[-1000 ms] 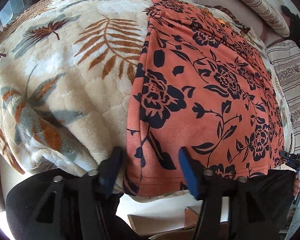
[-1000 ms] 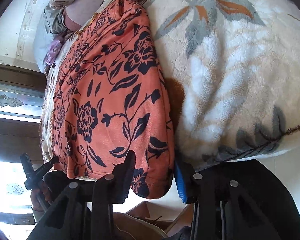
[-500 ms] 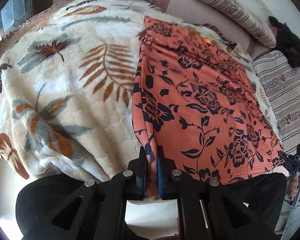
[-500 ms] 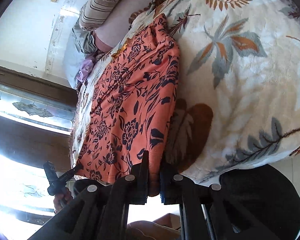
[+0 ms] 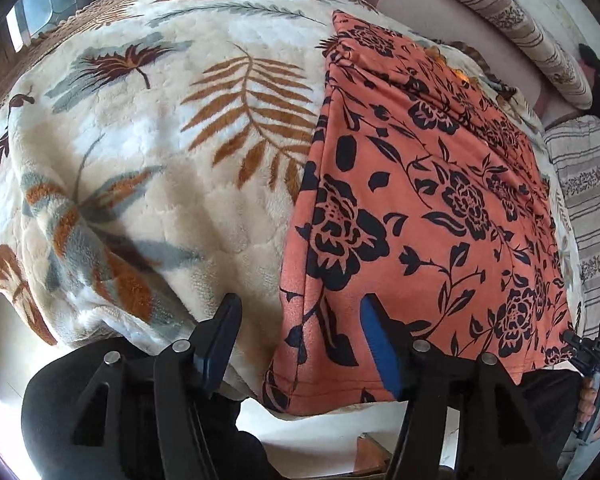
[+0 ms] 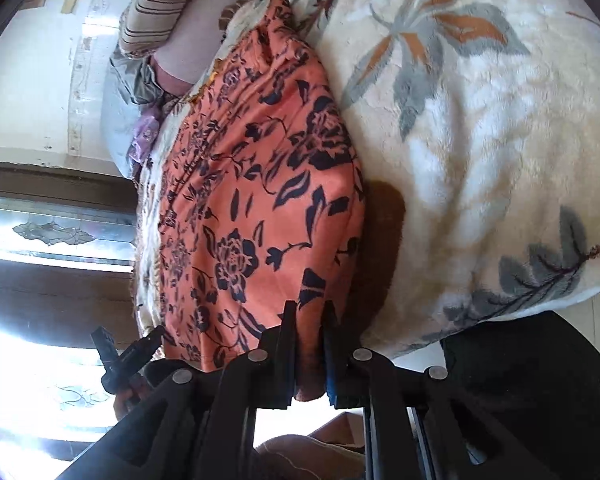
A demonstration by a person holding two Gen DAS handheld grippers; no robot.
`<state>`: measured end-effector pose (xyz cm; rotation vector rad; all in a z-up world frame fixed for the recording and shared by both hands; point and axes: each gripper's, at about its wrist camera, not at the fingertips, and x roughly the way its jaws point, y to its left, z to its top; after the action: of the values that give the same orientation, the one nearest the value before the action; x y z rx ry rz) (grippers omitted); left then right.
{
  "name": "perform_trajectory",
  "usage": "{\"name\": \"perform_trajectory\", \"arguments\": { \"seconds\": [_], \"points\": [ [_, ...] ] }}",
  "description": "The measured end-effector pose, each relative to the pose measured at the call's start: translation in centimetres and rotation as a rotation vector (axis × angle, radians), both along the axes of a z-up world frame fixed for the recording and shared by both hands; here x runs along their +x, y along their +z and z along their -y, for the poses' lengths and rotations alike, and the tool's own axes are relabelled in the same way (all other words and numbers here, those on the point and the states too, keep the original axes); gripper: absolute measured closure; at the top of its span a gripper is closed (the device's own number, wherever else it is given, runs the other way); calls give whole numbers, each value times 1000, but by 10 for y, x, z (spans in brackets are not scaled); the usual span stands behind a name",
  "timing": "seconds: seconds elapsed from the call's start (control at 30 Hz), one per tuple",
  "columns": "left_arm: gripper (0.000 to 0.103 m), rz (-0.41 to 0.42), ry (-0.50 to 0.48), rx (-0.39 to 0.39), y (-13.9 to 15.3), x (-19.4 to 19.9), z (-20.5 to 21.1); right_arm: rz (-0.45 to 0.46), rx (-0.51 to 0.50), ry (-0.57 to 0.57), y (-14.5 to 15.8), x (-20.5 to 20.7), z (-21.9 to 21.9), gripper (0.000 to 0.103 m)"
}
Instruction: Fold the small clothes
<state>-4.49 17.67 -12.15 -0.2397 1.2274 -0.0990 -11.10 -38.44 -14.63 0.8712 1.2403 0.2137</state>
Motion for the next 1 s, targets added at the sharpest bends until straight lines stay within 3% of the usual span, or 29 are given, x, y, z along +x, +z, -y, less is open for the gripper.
{"name": "perform_trajectory", "arguments": {
  "seconds": [0.07, 0.13, 0.17, 0.2, 0.23, 0.33, 0.43, 0.6, 0.67, 0.83, 0.93, 1.0],
  "points": [
    [42, -2, -34, 9, -2, 0, 5, -36, -8, 1, -8, 2, -1, 67],
    [94, -19, -71, -1, -4, 3, 9, -34, -7, 0, -9, 3, 0, 61],
    [97, -18, -83, -9, -2, 4, 11, -23, -12, 12, -7, 4, -1, 61],
    [97, -1, -84, -17, 2, 4, 11, -7, -21, 21, -2, 5, -2, 74],
    [97, 25, -86, -30, 10, 2, 11, 9, -33, 25, 5, 5, -1, 94],
    [97, 132, -87, -79, 47, -4, 7, 107, -17, -9, 37, 4, 4, 94],
    [97, 164, -86, -91, 60, 1, 8, 156, -1, -21, 54, 8, 8, 94],
    [97, -37, -68, -71, 3, 17, 6, 27, 12, -10, 12, 15, 4, 94],
    [97, -33, -84, -57, 3, 15, 7, 10, 22, 1, 6, 17, 1, 94],
    [97, 117, -105, -168, 63, 48, 8, 115, 71, -20, 43, 48, 10, 94],
    [97, 233, -76, -303, 115, 101, 4, 258, 106, -73, 90, 96, 30, 94],
    [96, 323, -45, -348, 140, 146, 1, 351, 114, -138, 117, 137, 49, 94]
  ]
}}
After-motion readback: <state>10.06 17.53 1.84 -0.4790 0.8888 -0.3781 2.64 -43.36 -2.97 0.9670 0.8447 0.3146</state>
